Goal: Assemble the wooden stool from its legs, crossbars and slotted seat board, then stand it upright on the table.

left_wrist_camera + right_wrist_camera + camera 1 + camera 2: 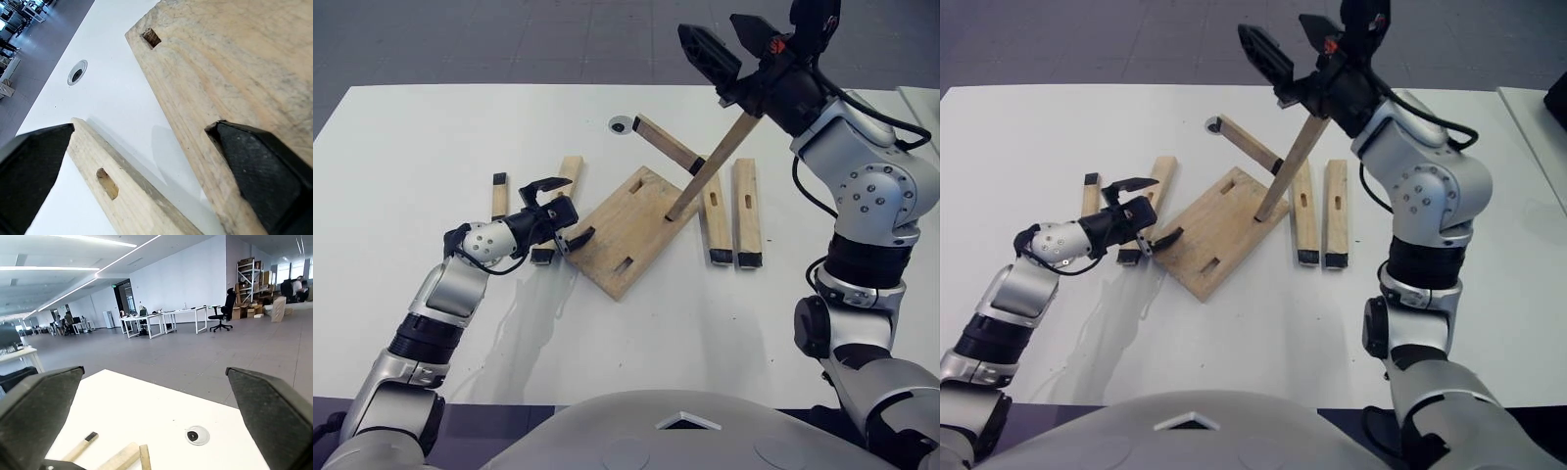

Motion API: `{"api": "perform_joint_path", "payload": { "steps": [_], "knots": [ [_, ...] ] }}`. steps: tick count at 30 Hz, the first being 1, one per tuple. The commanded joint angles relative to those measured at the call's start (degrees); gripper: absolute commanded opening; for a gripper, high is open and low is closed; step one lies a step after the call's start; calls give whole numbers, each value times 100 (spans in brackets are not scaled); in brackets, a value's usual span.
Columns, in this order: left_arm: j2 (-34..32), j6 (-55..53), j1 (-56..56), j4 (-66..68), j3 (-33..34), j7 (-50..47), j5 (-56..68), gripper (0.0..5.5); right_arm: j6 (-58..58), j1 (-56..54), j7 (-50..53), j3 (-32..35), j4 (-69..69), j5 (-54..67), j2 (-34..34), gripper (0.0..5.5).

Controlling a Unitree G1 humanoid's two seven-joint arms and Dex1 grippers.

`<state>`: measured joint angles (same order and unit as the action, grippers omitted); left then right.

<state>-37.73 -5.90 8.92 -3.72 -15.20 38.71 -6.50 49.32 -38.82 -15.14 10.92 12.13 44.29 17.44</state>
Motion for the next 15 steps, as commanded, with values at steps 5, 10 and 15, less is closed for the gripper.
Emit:
{"api": "perform_joint_path", "payload": {
  "steps": [5,10,15],
  "knots": [
    [487,-1269,-350,228,-160,-560,-385,540,-62,-724,1341,1423,650,563,234,539],
    [1070,-2040,-67,138,-197,-1265,-592,540,129,740,2093,1641,1639,421,74,539],
    [1573,-3037,108,-344,-287,-1505,-596,540,161,2833,2240,791,2324,-554,126,539]
  ]
}}
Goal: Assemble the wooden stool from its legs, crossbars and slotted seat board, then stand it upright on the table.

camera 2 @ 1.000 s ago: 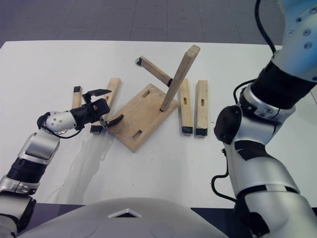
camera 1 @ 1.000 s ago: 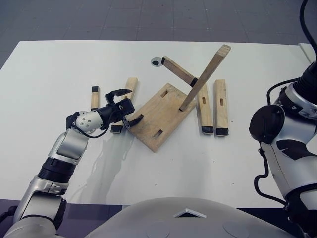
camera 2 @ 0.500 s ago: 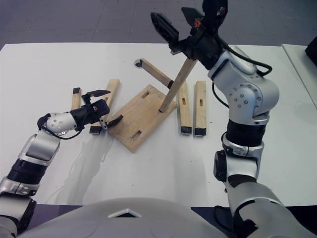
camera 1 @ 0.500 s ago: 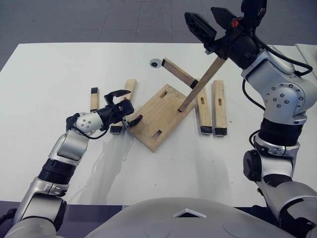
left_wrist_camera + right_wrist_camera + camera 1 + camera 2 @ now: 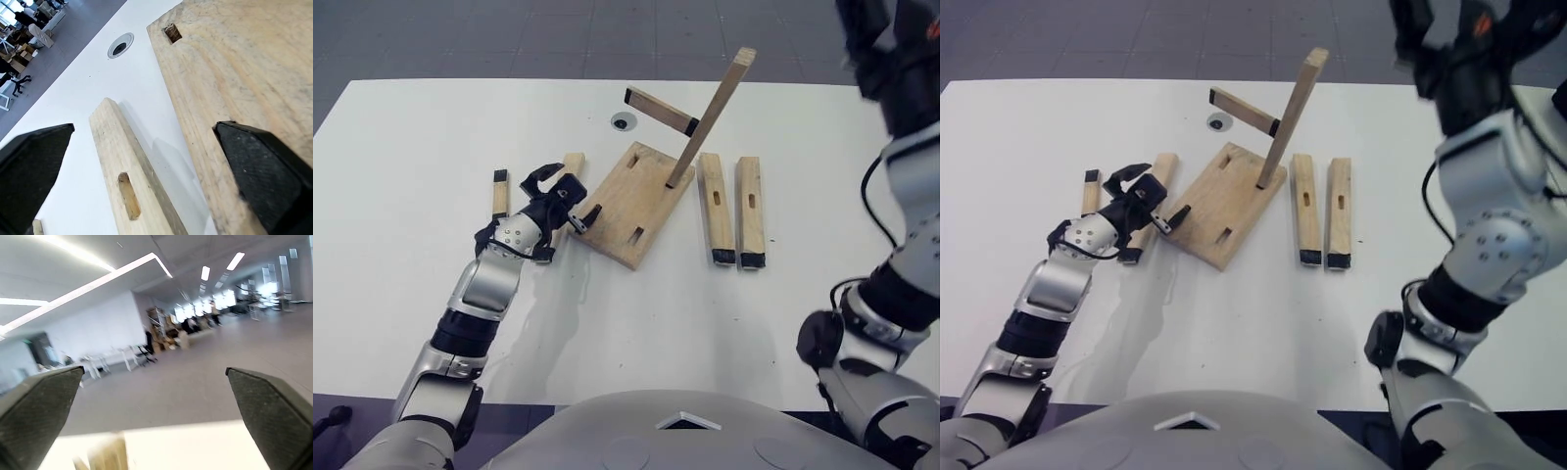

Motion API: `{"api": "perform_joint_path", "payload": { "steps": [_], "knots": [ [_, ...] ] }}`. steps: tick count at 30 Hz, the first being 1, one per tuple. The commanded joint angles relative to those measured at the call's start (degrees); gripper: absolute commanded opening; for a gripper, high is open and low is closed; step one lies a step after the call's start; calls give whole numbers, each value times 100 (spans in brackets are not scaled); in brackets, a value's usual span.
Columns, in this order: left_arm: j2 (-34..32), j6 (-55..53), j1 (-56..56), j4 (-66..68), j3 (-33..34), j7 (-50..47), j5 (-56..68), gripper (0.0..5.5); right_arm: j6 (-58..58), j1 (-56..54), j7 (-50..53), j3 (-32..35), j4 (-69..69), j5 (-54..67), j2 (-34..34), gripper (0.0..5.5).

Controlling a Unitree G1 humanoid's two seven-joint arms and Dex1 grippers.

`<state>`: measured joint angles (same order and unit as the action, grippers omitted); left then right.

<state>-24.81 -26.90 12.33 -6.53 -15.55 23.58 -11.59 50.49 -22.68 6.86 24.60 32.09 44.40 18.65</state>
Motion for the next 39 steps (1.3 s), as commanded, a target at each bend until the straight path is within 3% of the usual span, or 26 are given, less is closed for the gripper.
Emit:
{"api": "perform_joint_path", "payload": {
  "steps": [1,5,8,10,23,33,39],
  "knots": [
    [358,-1157,-223,-215,-250,11,-40,540,-10,1560,34,-766,335,-741,-48,539],
    [526,-1937,-162,-811,-224,105,171,540,-316,2459,-12,-1460,65,-1525,-113,539],
    [644,-2491,9,-1231,-54,167,387,540,-433,2764,-30,-1724,-185,-1927,-172,492],
    [656,-2751,183,-1467,63,174,481,540,-483,2884,-2,-1801,-321,-2148,-242,515],
    [366,-3210,865,-1953,567,109,718,540,-157,2832,-325,-2093,-643,-2627,-416,310],
    [21,-2995,614,-1655,717,84,808,540,726,2791,-347,-2008,-442,-2829,-369,463],
    [-33,-2828,270,-1462,442,85,740,540,1154,2792,-275,-2125,-306,-3159,-297,377]
  ]
}}
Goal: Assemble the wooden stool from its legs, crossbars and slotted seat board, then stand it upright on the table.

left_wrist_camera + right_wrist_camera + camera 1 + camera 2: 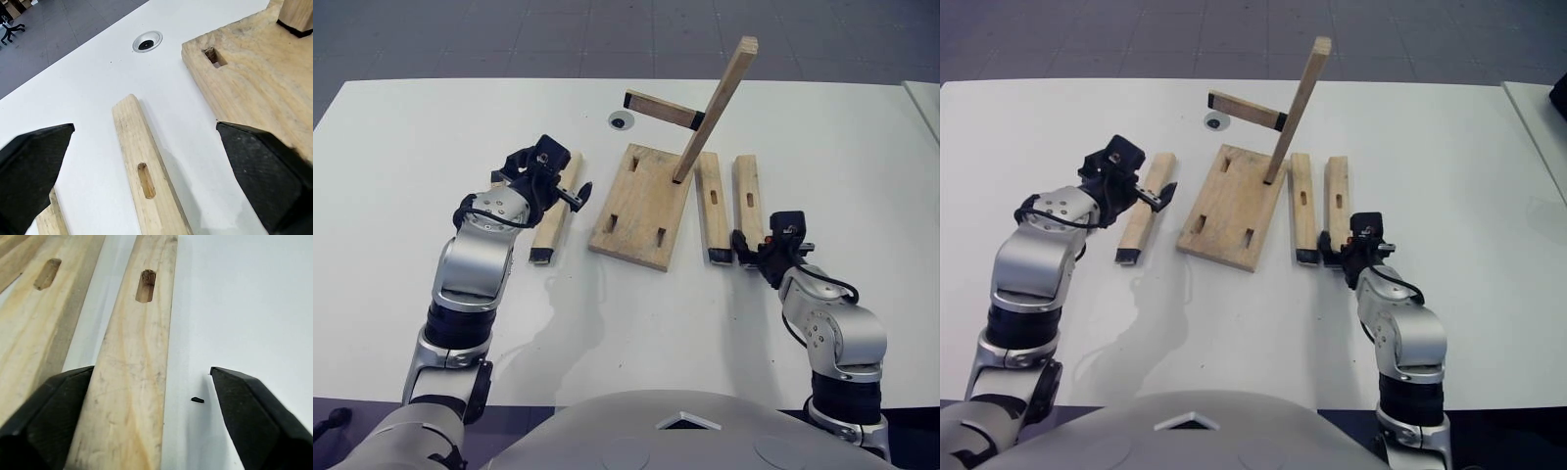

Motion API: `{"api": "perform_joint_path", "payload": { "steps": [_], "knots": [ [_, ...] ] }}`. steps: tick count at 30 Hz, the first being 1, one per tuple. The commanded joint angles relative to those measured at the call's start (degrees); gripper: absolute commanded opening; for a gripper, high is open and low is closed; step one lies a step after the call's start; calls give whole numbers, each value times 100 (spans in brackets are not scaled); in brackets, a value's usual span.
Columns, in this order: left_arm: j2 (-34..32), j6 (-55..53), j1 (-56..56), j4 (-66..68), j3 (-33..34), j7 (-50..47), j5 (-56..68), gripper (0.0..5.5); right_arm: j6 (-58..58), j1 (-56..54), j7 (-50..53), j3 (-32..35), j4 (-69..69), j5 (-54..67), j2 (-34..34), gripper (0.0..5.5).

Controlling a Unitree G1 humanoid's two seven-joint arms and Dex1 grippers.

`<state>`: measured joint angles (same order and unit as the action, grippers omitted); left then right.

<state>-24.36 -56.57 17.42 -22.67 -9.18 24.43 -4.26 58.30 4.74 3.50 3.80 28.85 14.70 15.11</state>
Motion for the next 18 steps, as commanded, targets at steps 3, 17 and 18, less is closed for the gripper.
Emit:
{"api": "perform_joint_path", "payload": {
  "steps": [3,17,18],
  "knots": [
    [-154,516,-360,391,-425,-56,-138,540,480,37,-16,29,-25,-211,17,328],
    [-629,2400,-552,1255,-1215,649,-400,540,-999,-1341,-1078,1437,-333,732,-32,210],
    [-622,2448,-581,1173,-1258,704,-375,540,-1051,-1547,-1161,1627,-271,981,-51,210]
  ]
}}
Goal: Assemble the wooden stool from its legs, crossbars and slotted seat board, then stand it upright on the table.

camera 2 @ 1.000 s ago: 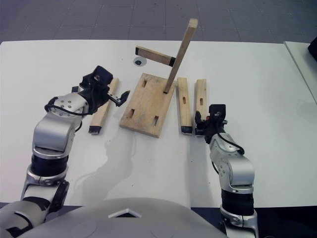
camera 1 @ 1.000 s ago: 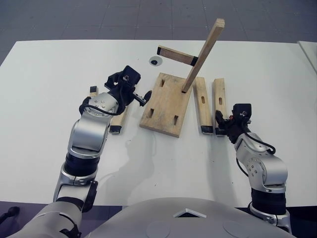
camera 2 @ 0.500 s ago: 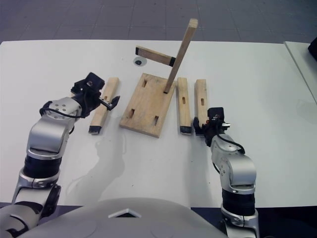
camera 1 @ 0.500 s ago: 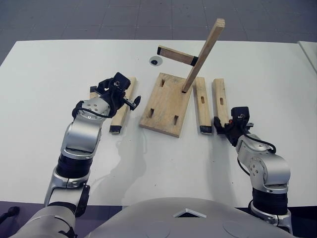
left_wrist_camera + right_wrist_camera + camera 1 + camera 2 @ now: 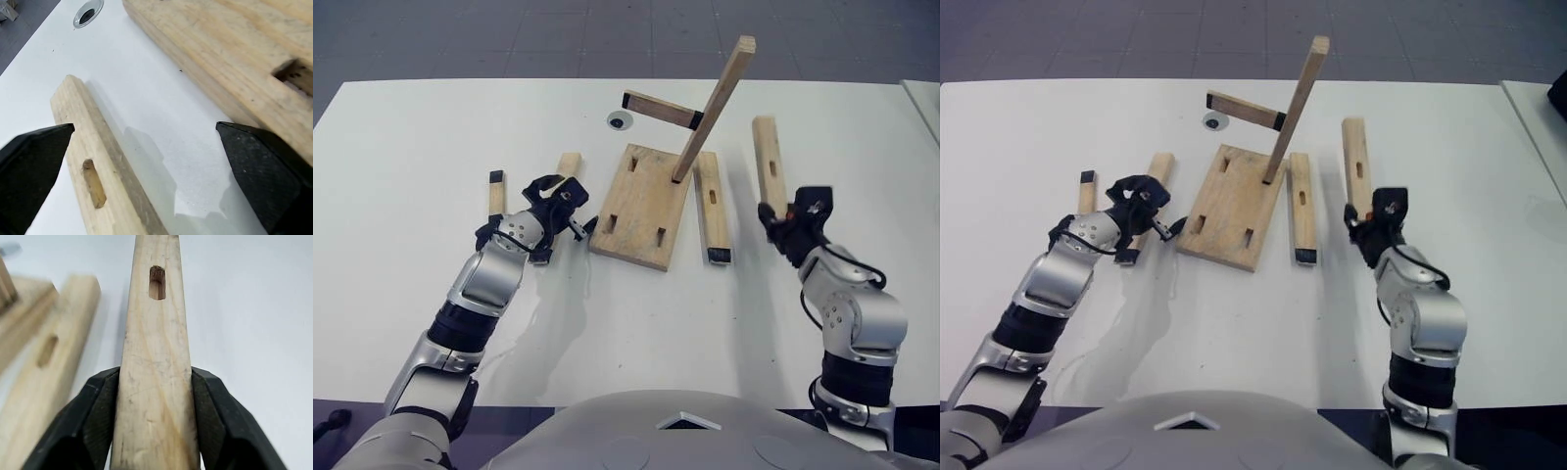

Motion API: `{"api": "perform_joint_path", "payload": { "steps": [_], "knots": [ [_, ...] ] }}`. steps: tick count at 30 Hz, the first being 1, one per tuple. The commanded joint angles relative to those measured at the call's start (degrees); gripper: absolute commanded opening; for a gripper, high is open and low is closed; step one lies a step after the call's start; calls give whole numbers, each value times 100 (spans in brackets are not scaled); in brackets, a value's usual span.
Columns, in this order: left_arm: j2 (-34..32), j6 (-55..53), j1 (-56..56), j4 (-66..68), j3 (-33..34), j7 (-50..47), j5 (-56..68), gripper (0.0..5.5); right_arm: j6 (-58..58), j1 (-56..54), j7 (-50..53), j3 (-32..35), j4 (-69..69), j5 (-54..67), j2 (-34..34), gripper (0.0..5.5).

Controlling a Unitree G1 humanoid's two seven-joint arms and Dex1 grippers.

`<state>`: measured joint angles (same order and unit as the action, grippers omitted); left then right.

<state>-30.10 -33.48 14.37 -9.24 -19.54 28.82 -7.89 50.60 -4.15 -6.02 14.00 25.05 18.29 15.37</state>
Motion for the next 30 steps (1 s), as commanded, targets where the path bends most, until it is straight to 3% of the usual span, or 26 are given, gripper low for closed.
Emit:
{"api": "perform_joint_path", "payload": {
  "steps": [1,7,17,20,22,27,30],
  "knots": [
    [-26,137,-307,-269,-253,305,8,540,-317,-896,-292,826,160,951,-93,210],
    [228,237,-306,-597,-456,558,188,540,-243,-1899,-531,1539,326,2730,2,210],
    [1317,471,30,-143,-600,613,573,540,-84,-2332,-1390,822,-311,3732,408,210],
    [1252,77,-127,-599,-26,803,1127,540,53,-2174,-1972,648,-585,4011,568,210],
    [1155,-473,-319,-1120,718,1066,1983,540,189,-2066,-2457,587,-766,4249,737,210],
    [1207,-2526,-121,-1693,2859,1405,5301,540,498,-1822,-3358,587,-927,4817,1119,210],
    [1248,-3142,221,-1511,3400,1111,6905,540,722,-1737,-3867,437,-923,4991,1341,210]
  ]
}}
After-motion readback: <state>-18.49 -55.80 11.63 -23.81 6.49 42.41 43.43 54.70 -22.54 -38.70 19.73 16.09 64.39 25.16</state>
